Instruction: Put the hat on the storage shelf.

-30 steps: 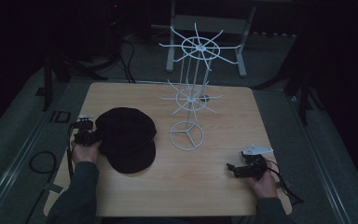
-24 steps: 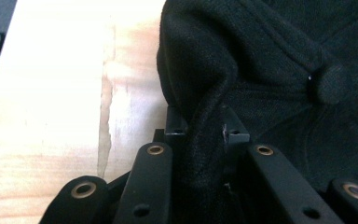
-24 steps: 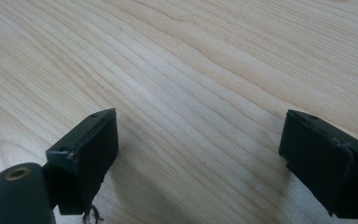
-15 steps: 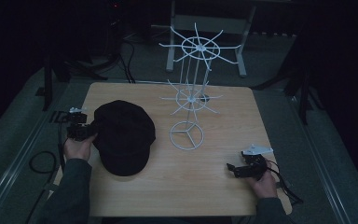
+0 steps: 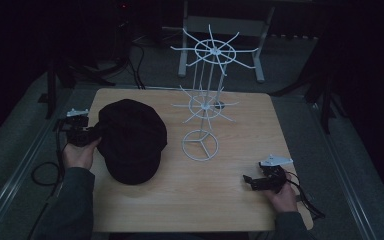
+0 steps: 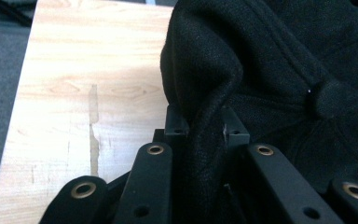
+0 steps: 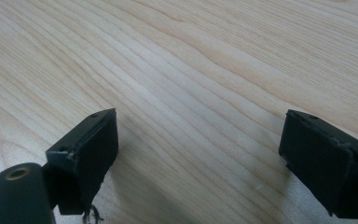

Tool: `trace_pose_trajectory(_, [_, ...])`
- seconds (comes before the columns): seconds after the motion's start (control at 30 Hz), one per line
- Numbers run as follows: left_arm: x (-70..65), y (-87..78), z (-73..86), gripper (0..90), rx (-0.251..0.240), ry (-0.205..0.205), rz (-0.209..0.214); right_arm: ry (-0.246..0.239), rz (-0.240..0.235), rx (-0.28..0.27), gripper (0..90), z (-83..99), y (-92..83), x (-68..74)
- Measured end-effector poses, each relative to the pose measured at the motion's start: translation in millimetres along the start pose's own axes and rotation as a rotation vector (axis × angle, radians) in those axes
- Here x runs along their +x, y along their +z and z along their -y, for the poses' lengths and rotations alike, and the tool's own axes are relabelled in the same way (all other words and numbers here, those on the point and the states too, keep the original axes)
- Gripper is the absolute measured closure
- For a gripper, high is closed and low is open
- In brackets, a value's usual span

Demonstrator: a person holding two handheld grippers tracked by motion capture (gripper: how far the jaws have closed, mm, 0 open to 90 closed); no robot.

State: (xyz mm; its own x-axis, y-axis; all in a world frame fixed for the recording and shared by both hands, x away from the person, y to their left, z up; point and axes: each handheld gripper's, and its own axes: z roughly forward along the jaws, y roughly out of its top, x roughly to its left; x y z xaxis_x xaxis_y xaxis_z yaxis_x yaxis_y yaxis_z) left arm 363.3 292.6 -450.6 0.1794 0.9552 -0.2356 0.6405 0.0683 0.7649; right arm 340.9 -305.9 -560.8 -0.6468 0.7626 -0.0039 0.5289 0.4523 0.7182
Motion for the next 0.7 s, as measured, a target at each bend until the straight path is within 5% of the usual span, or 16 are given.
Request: trace_pose_trajectory(0.7, [-8.3, -27.0, -16.2, 78.9, -0.103, 0.076, 0.083, 0.000, 0.000, 0.000, 11.6, 0.0, 0.0, 0.0])
